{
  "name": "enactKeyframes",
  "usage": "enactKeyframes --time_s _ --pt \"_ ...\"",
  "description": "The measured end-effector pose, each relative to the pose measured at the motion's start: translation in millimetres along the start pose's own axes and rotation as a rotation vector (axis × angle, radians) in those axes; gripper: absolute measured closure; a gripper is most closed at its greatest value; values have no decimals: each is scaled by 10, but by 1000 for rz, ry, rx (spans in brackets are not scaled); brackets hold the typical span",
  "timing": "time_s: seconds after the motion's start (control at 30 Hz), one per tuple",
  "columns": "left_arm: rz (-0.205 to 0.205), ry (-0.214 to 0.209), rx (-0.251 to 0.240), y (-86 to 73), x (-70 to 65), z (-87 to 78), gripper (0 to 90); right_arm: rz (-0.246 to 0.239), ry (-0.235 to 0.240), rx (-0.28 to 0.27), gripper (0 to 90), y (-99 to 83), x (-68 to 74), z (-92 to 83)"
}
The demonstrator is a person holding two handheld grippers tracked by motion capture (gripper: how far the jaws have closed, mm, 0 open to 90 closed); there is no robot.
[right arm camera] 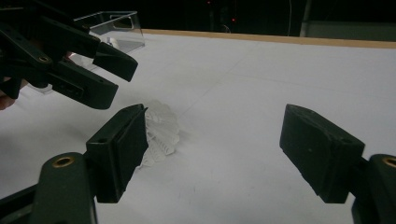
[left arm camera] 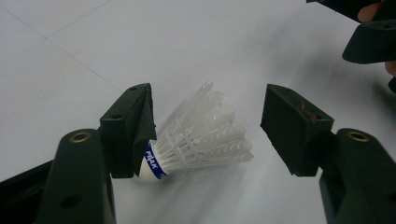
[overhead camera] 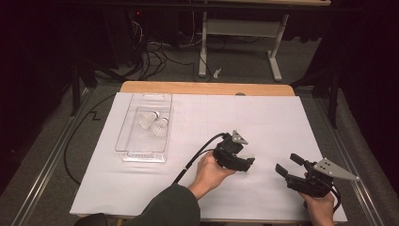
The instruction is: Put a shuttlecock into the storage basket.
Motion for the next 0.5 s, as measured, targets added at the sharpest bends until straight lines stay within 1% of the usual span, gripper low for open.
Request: enactKeyframes --time_s 0.23,0.5 --pt "-8 10 20 5 -9 70 351 -1 2 1 237 -1 -1 2" --pt "-9 34 52 -6 -15 155 339 -2 4 2 237 0 1 5"
Point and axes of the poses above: each handheld gripper's, and its own axes: z roughly forward along the jaws, y roughly out of its top, x roughly to its left, the point moved 2 cm from there along z, roughly forward along the jaws, and after that the axes turned 12 degrees about -z, right-handed, at the moved point
